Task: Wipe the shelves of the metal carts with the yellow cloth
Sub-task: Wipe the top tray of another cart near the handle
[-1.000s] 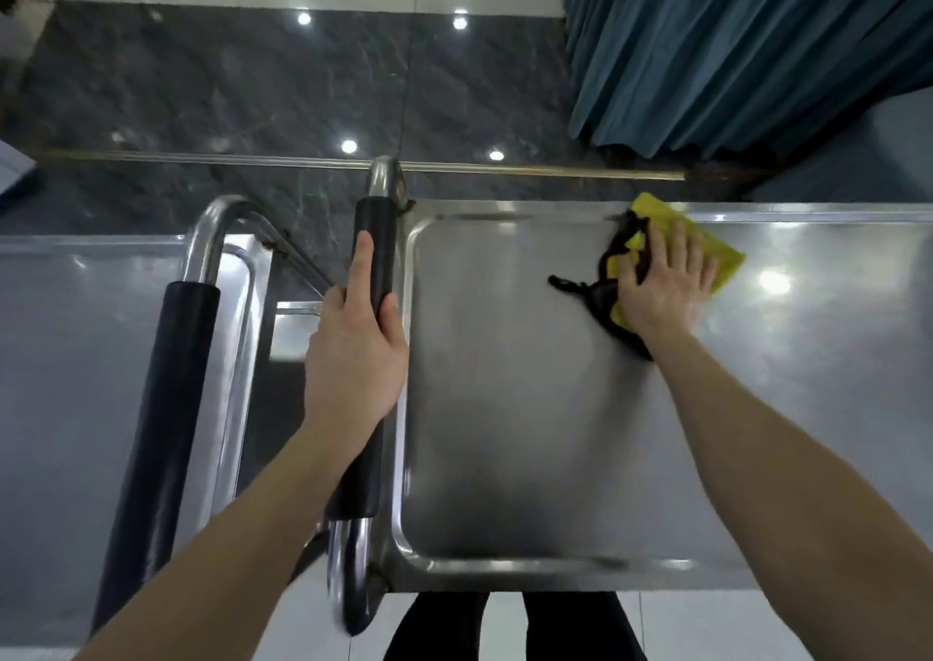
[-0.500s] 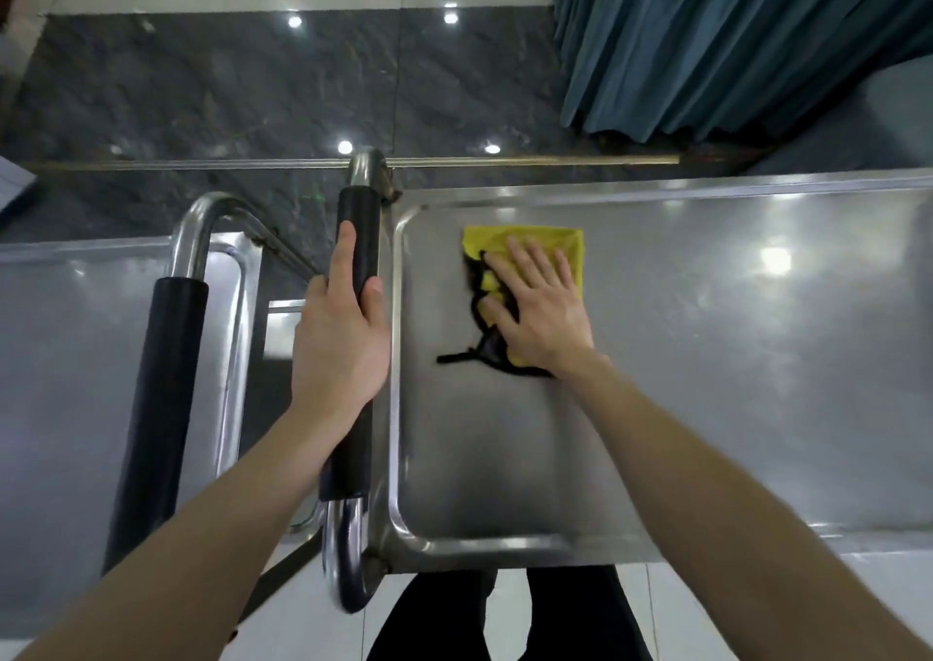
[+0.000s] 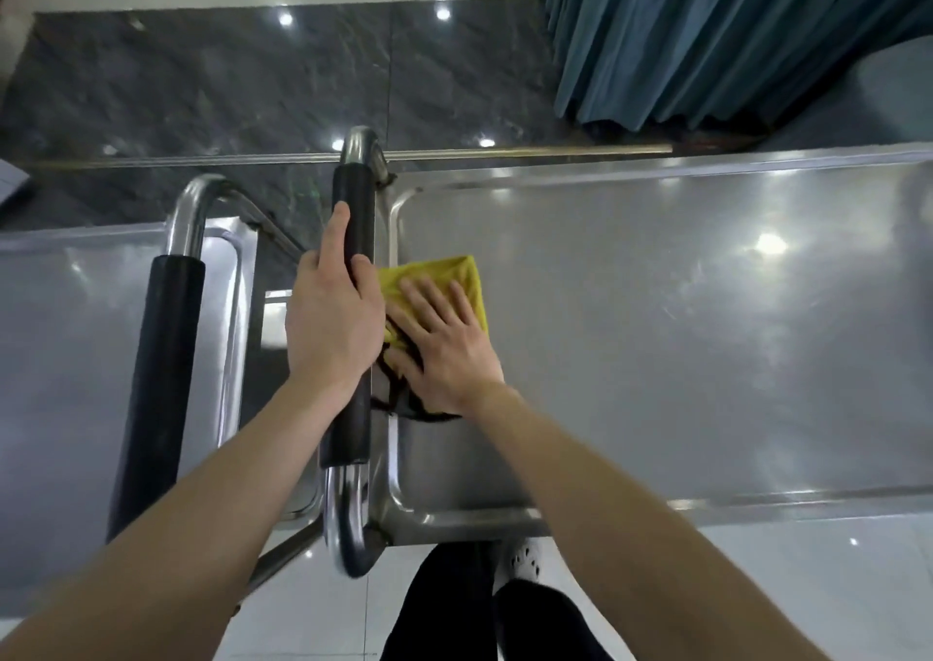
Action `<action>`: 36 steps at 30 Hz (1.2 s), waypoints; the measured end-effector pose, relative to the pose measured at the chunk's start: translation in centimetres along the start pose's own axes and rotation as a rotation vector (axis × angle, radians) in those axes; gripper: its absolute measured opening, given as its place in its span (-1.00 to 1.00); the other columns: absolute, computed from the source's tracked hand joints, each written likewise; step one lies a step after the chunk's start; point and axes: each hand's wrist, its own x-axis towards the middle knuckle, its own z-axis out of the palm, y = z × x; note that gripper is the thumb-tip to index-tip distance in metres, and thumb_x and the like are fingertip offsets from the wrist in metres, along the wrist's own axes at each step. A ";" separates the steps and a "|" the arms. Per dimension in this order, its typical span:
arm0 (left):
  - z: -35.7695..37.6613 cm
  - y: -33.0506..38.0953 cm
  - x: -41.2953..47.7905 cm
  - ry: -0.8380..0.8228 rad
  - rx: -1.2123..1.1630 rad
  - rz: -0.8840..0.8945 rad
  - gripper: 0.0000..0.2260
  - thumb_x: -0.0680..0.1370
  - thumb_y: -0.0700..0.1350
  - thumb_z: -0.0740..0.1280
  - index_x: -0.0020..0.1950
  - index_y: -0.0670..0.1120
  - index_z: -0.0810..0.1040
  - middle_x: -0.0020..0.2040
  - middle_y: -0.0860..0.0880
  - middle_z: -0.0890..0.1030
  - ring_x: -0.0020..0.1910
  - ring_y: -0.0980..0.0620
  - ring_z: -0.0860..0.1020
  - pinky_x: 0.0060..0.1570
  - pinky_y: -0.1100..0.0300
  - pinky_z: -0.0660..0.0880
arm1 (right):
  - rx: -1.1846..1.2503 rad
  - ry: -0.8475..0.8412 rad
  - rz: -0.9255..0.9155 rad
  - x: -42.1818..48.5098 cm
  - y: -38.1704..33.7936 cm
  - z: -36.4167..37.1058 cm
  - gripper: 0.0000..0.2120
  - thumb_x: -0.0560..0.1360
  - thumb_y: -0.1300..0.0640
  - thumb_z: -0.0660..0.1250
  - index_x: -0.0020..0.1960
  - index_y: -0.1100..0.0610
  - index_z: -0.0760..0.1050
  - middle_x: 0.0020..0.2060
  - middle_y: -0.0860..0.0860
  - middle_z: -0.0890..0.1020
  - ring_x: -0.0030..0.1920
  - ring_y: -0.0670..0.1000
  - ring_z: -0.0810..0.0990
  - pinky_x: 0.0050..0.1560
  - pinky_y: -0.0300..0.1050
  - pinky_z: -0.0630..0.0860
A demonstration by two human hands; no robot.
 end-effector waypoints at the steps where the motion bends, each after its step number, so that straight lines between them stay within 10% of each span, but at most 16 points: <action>1: 0.0 0.1 -0.1 0.004 0.009 -0.004 -0.51 0.76 0.02 0.09 0.72 0.19 0.17 0.27 -0.16 0.57 0.15 -0.13 0.55 0.16 -0.04 0.47 | -0.001 0.012 -0.056 -1.7 1.5 -0.1 -0.38 0.71 -0.27 0.12 0.72 -0.11 0.17 0.71 0.02 0.19 0.72 0.13 0.06 0.68 0.27 -0.09; 8: -0.3 -0.2 -2.7 -0.030 0.084 0.000 -0.49 0.76 0.10 0.07 0.73 0.20 0.10 0.17 -0.15 0.58 -0.10 -0.12 0.55 -0.04 -0.10 0.56 | -0.057 0.229 0.720 -10.4 19.1 -3.9 -0.34 0.64 -0.31 0.10 0.67 -0.06 0.30 0.67 0.10 0.28 0.69 0.16 0.14 0.65 0.32 0.02; 11: -0.5 -1.3 -4.6 -0.049 0.082 -0.012 -0.44 0.68 0.25 -0.03 0.71 0.27 0.04 -0.04 -0.08 0.62 -0.18 -0.15 0.61 -0.11 -0.21 0.64 | -0.026 0.308 1.027 -7.1 16.3 -3.5 -0.31 0.64 -0.28 0.08 0.68 0.01 0.29 0.69 0.16 0.22 0.70 0.21 0.08 0.63 0.40 -0.02; 16: -1.0 -2.2 -7.5 -0.032 0.159 -0.057 -0.46 0.73 0.21 0.01 0.71 0.31 -0.05 0.06 -0.11 0.65 -0.13 -0.19 0.64 -0.06 -0.23 0.64 | 0.010 0.150 0.337 -3.4 -1.1 1.1 -0.38 0.69 -0.23 0.10 0.69 -0.04 0.26 0.70 0.13 0.20 0.71 0.21 0.04 0.66 0.34 -0.14; 20: -1.3 -1.6 -9.3 0.017 0.178 -0.055 -0.47 0.76 0.17 0.04 0.73 0.27 -0.02 0.09 -0.11 0.66 -0.08 -0.17 0.63 0.00 -0.22 0.63 | 0.018 -0.002 -0.049 -9.5 -1.9 1.3 -0.39 0.72 -0.28 0.02 0.72 -0.12 0.14 0.73 0.01 0.11 0.73 0.12 -0.02 0.69 0.27 -0.15; 30: -0.9 -1.4 -9.0 0.023 0.174 -0.035 -0.48 0.78 0.12 0.08 0.75 0.15 0.08 -0.21 0.01 0.57 -0.25 -0.07 0.60 -0.21 -0.10 0.63 | -0.016 0.265 0.956 -13.7 14.9 -2.9 -0.31 0.66 -0.31 0.03 0.70 -0.03 0.21 0.71 0.13 0.16 0.71 0.21 0.03 0.64 0.38 -0.04; 36: -0.9 -1.5 -8.9 0.055 0.186 -0.013 -0.48 0.78 0.11 0.08 0.75 0.14 0.10 -0.18 0.04 0.54 -0.23 -0.06 0.57 -0.12 -0.10 0.61 | 0.025 0.112 0.336 -8.6 -3.9 1.5 -0.37 0.70 -0.24 0.00 0.71 -0.03 0.20 0.71 0.12 0.14 0.73 0.19 -0.02 0.65 0.35 -0.13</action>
